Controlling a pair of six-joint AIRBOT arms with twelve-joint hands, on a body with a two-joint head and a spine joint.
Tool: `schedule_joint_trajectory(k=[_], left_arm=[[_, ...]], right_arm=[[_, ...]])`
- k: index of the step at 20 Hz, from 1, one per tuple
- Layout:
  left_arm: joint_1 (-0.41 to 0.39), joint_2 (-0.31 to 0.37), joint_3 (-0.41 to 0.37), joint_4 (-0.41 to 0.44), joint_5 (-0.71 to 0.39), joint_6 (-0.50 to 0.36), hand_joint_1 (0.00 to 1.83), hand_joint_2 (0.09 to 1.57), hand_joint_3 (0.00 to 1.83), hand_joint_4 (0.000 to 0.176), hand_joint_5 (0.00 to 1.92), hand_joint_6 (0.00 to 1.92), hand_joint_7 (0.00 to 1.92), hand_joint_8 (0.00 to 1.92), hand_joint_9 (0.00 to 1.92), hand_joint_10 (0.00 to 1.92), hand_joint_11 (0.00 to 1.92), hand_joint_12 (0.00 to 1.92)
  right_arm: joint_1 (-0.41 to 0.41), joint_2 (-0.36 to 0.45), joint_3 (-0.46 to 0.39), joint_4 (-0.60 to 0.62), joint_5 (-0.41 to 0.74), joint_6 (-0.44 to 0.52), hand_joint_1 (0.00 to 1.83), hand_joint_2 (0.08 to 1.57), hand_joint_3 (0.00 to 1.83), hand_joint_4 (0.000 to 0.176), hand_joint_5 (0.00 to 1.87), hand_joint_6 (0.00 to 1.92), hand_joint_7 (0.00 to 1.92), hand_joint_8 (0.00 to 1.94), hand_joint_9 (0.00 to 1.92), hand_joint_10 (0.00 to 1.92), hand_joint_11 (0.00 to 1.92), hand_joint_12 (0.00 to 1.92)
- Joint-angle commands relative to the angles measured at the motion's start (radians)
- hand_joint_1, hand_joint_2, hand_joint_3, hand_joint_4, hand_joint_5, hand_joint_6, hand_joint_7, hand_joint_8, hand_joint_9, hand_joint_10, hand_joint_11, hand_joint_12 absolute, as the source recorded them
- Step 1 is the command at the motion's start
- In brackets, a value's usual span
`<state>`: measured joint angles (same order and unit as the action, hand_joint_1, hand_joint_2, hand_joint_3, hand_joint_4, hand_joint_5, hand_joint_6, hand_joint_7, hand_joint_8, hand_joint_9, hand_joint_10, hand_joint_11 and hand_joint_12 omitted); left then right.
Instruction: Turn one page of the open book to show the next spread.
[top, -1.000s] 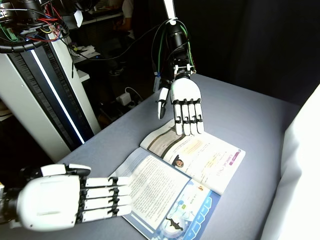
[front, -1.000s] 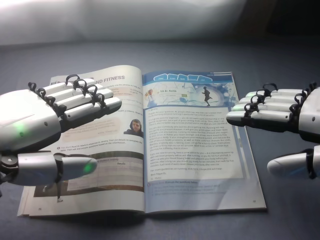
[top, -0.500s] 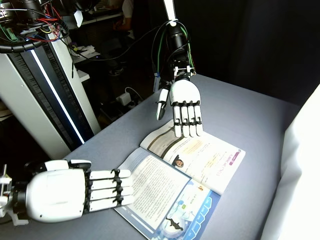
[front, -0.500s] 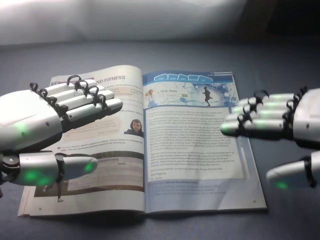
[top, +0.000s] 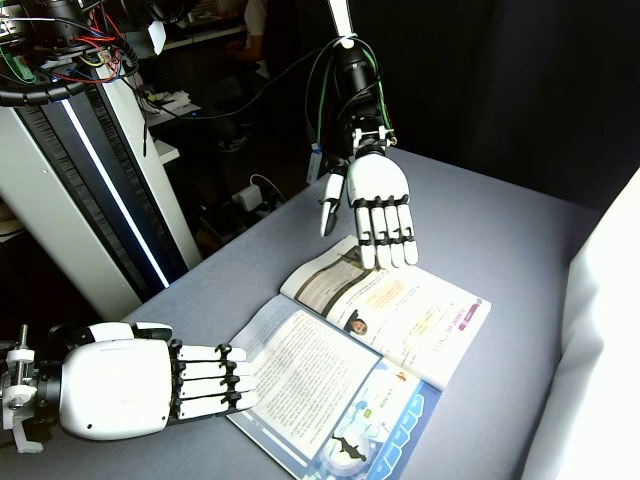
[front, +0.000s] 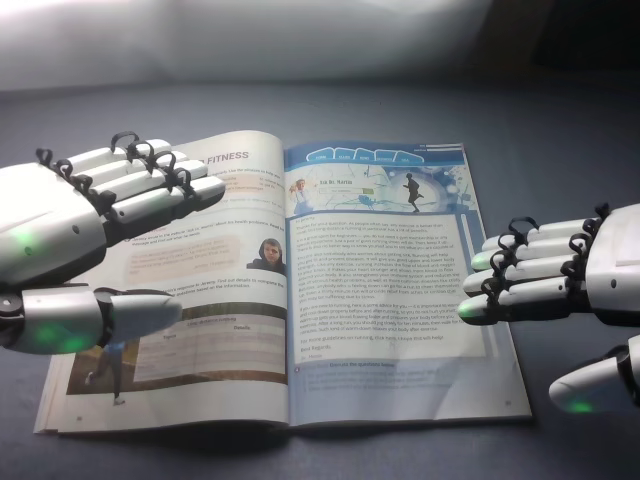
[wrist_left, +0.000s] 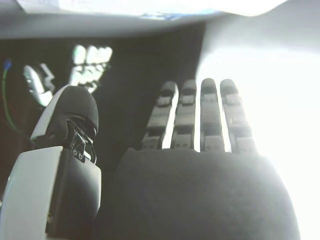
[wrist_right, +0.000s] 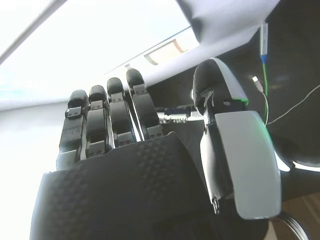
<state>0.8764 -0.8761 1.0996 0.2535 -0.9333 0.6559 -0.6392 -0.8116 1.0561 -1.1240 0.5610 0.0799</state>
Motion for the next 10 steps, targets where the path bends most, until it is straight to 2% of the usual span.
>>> schedule_joint_trajectory(k=[1,2,3,4,6,7,8,9,10], left_arm=[[-0.008,0.011,-0.001,-0.028,-0.120,0.004,0.00,1.38,0.01,0.000,0.02,0.01,0.00,0.00,0.00,0.00,0.00,0.00],[-0.007,0.014,-0.002,-0.033,-0.121,0.008,0.00,1.37,0.01,0.000,0.02,0.00,0.00,0.00,0.00,0.00,0.00,0.00],[-0.005,0.017,-0.004,-0.037,-0.123,0.011,0.00,1.37,0.01,0.000,0.01,0.00,0.00,0.00,0.00,0.00,0.00,0.00],[-0.002,0.021,-0.006,-0.043,-0.127,0.016,0.00,1.37,0.01,0.000,0.01,0.00,0.00,0.00,0.00,0.00,0.00,0.00],[0.006,0.028,-0.010,-0.059,-0.139,0.027,0.05,1.38,0.01,0.000,0.02,0.00,0.00,0.00,0.00,0.00,0.00,0.00],[0.011,0.031,-0.012,-0.070,-0.148,0.034,0.16,1.37,0.00,0.000,0.09,0.02,0.01,0.00,0.00,0.00,0.00,0.00],[0.013,0.034,-0.013,-0.075,-0.152,0.037,0.16,1.37,0.00,0.000,0.09,0.02,0.01,0.00,0.00,0.00,0.00,0.00],[0.017,0.039,-0.016,-0.085,-0.160,0.045,0.14,1.38,0.00,0.000,0.08,0.01,0.00,0.00,0.00,0.00,0.00,0.00],[0.020,0.042,-0.018,-0.090,-0.165,0.049,0.14,1.38,0.00,0.000,0.08,0.01,0.00,0.00,0.00,0.00,0.00,0.00]], right_arm=[[0.015,0.002,-0.002,0.012,0.044,0.021,0.00,1.28,0.00,0.000,0.14,0.00,0.08,0.01,0.02,0.01,0.00,0.00],[0.015,-0.002,0.001,-0.006,0.041,0.039,0.01,1.29,0.00,0.000,0.15,0.01,0.09,0.02,0.04,0.02,0.03,0.02],[0.015,-0.006,0.003,-0.018,0.038,0.048,0.00,1.29,0.00,0.000,0.15,0.00,0.10,0.00,0.08,0.00,0.01,0.30],[0.015,-0.008,0.004,-0.027,0.035,0.054,0.00,1.28,0.00,0.000,0.16,0.00,0.11,0.00,0.10,0.01,0.00,0.48],[0.015,-0.015,0.008,-0.050,0.026,0.072,0.00,1.28,0.00,0.000,0.17,0.00,0.13,0.01,0.11,0.01,0.00,0.52],[0.015,-0.021,0.013,-0.071,0.022,0.092,0.00,1.27,0.00,0.000,0.14,0.00,0.09,0.00,0.05,0.00,0.00,0.30],[0.015,-0.025,0.015,-0.079,0.021,0.101,0.00,1.27,0.00,0.000,0.14,0.00,0.09,0.00,0.05,0.00,0.00,0.30],[0.014,-0.032,0.020,-0.097,0.017,0.117,0.00,1.27,0.00,0.000,0.11,0.00,0.05,0.01,0.01,0.00,0.00,0.11],[0.013,-0.037,0.023,-0.109,0.013,0.128,0.00,1.27,0.00,0.000,0.11,0.00,0.05,0.00,0.00,0.00,0.00,0.03]])
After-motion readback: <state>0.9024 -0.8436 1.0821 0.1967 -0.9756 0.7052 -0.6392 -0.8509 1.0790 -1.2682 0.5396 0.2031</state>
